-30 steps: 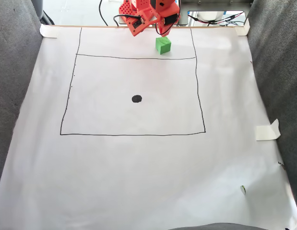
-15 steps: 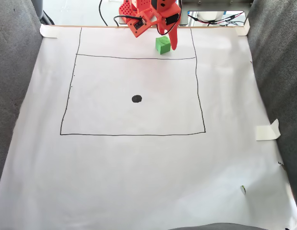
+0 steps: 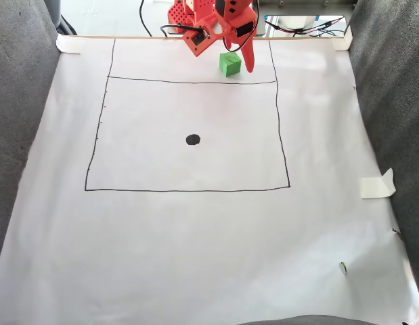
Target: Grasp the colored block, Place it on the black dot, and then return the arm to the default position.
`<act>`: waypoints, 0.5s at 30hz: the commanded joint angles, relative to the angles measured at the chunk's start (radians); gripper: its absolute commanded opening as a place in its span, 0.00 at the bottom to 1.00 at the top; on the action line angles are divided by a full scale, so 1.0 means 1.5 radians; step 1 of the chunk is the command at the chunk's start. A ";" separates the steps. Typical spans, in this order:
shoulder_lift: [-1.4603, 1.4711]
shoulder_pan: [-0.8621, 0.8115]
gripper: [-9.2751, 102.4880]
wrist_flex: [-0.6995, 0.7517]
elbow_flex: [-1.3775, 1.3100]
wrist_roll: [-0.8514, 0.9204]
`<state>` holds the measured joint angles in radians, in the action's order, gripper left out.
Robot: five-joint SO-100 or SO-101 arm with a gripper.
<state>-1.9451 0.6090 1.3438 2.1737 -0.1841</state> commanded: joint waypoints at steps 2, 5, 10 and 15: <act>-0.020 -0.001 0.48 -0.002 0.012 0.002; -0.020 -0.006 0.48 -0.013 0.025 0.003; -0.030 -0.008 0.48 -0.024 0.048 0.008; -0.035 -0.012 0.48 -0.038 0.074 0.015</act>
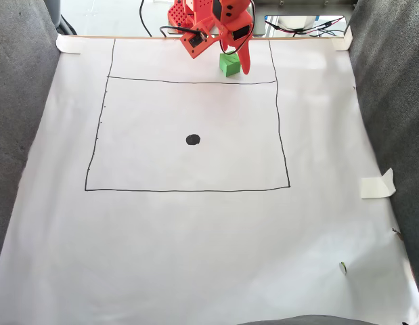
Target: Grasp the colored block, Place it on the black dot, and then return the arm to the default position.
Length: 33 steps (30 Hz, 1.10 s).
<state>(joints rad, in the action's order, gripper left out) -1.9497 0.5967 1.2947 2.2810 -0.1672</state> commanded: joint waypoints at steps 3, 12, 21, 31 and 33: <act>-0.032 -0.008 0.48 -0.020 0.016 0.005; -0.022 -0.025 0.48 -0.045 0.031 0.019; -0.021 -0.024 0.41 -0.071 0.043 0.041; -0.012 -0.036 0.25 -0.138 0.080 0.054; -0.011 -0.039 0.19 -0.147 0.083 0.056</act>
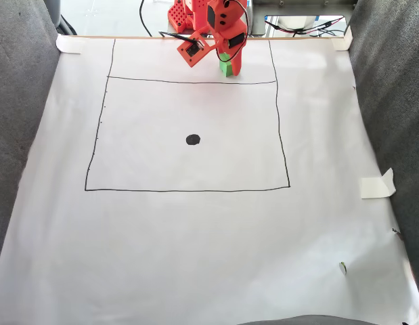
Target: Grasp the colored block, Place it on the black dot, and then return the arm to the default position.
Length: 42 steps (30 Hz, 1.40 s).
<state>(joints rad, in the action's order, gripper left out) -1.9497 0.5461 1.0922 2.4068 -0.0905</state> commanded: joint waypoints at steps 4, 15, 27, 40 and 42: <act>-0.014 -0.008 0.14 -0.016 0.003 0.006; -0.032 -0.057 0.08 -0.038 -0.037 -0.021; 0.032 -0.160 0.08 -0.022 -0.265 -0.199; 0.260 -0.215 0.08 0.095 -0.533 -0.333; 0.284 -0.226 0.08 0.108 -0.571 -0.337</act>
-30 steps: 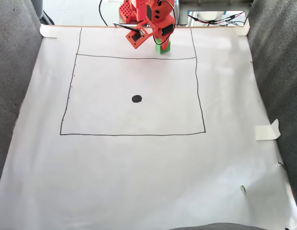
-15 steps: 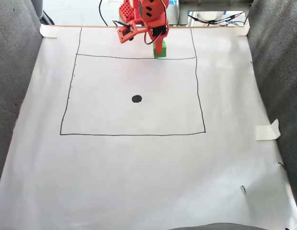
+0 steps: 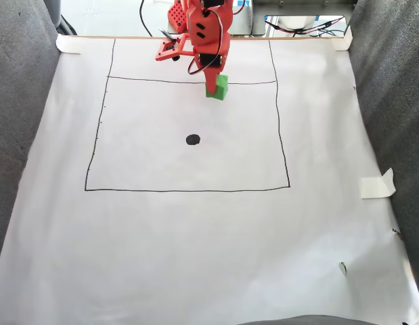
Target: Grasp the colored block, Place it on the black dot, and then return the arm to the default position.
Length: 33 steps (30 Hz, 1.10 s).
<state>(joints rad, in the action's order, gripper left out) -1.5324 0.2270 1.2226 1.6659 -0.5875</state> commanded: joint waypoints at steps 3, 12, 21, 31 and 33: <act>0.031 -0.032 0.08 0.030 -0.118 -0.010; 0.125 -0.075 0.08 0.014 -0.206 -0.042; 0.247 -0.120 0.08 0.038 -0.345 -0.049; 0.344 -0.140 0.08 0.085 -0.502 -0.016; 0.359 -0.137 0.08 0.088 -0.516 -0.011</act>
<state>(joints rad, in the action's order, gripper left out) -0.9879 0.0184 1.3484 0.9572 -0.6182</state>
